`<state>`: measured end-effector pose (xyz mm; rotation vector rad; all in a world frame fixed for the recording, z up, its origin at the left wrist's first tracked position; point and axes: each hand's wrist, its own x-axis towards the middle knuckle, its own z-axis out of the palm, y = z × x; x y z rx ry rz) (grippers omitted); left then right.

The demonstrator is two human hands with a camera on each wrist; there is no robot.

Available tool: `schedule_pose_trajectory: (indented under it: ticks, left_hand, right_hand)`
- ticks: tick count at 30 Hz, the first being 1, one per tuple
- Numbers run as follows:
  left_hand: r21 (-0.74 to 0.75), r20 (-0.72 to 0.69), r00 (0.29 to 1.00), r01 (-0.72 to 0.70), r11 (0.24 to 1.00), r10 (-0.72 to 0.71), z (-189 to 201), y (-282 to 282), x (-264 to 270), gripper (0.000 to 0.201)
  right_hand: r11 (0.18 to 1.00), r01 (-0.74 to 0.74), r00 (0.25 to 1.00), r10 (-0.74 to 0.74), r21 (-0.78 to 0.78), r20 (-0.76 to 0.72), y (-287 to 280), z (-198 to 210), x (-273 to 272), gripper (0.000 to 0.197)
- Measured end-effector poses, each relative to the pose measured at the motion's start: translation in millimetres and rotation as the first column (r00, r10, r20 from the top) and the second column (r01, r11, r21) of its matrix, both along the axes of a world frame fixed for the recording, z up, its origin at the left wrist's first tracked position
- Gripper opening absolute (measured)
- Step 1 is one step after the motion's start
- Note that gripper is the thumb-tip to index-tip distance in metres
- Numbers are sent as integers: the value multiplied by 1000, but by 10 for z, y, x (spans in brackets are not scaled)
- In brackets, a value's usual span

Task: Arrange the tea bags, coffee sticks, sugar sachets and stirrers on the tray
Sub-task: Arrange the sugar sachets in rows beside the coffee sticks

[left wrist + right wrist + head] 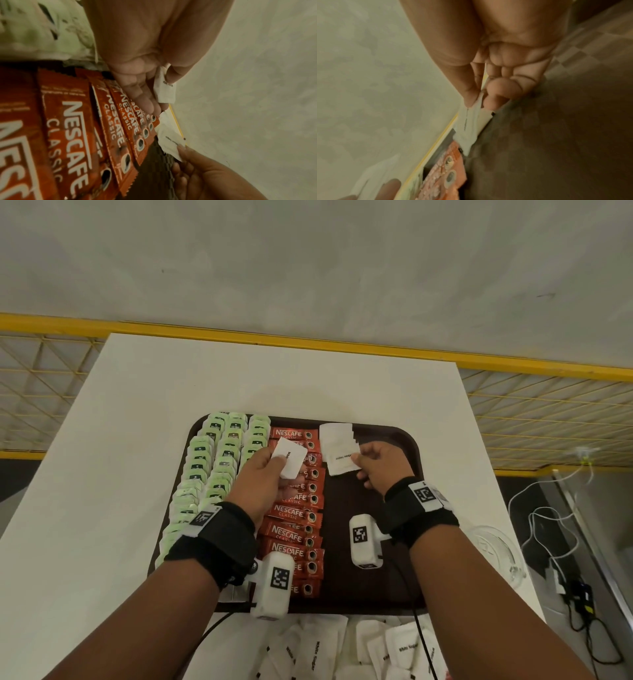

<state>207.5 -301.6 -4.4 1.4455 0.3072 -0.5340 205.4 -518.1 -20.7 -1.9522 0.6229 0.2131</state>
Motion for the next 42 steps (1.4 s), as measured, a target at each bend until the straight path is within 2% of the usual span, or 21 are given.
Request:
schedule_pose_trajectory:
  ticks: [5,6,8,10,11,15,17,19,21,24,26,29,32,35,38,42]
  left_hand:
    - [58,65,998,21,998,-25,23,21,40,22]
    - [80,79,996,44,996,-50,35,11,44,21]
    - [120,107,987,107,987,-120,51,-22,39,20]
    - [161,145,972,159,974,-182,71,-46,19,23]
    - [176,165,966,168,970,-197,80,-49,10,26]
    - [142,219,959,152,978,-181,140,-21,9,37]
    - [133,244,957,130,983,-160,159,-27,19,37]
    - [108,257,963,48,993,-74,159,-52,30,33]
    - [86,268,963,-31,996,6,156,-69,33,29]
    - [55,253,967,-32,998,17,130,-79,26,26]
    - [10,218,976,-31,999,28,130,-86,19,23]
    - [-64,122,989,-82,995,89,144,-67,25,18]
    - [-34,114,989,-90,995,93,130,-23,10,19]
    - [20,134,989,-71,997,68,87,13,-19,22]
    - [48,151,987,-61,997,53,46,33,-40,19]
    - [50,132,990,-56,997,49,20,38,-63,18]
  right_hand:
    - [964,-263,964,264,-41,35,91,277,4,11]
    - [928,-359,932,363,-101,21,140,336,3,9]
    - [791,-542,829,558,-285,-28,253,418,21,6]
    - [679,-620,754,654,-394,-58,352,457,52,9]
    - [675,-621,749,661,-398,-47,380,468,62,10]
    - [827,-469,850,519,-310,96,365,439,36,15]
    - [878,-412,879,453,-246,145,350,395,-18,20]
    - [901,-417,898,429,-122,98,358,353,-82,29]
    - [916,-395,918,391,69,61,384,304,-143,28]
    - [946,-219,974,196,241,117,402,247,-213,21]
    - [956,-93,987,53,280,151,339,233,-214,17]
    - [987,-33,992,12,158,128,139,202,-164,16]
    - [990,-110,993,113,-85,25,-34,121,-94,11]
    - [955,-210,977,197,-210,-81,-93,45,-22,17]
    - [926,-244,968,218,-287,-122,-77,30,40,16]
    - [941,-181,982,154,-287,-113,-42,-14,123,16]
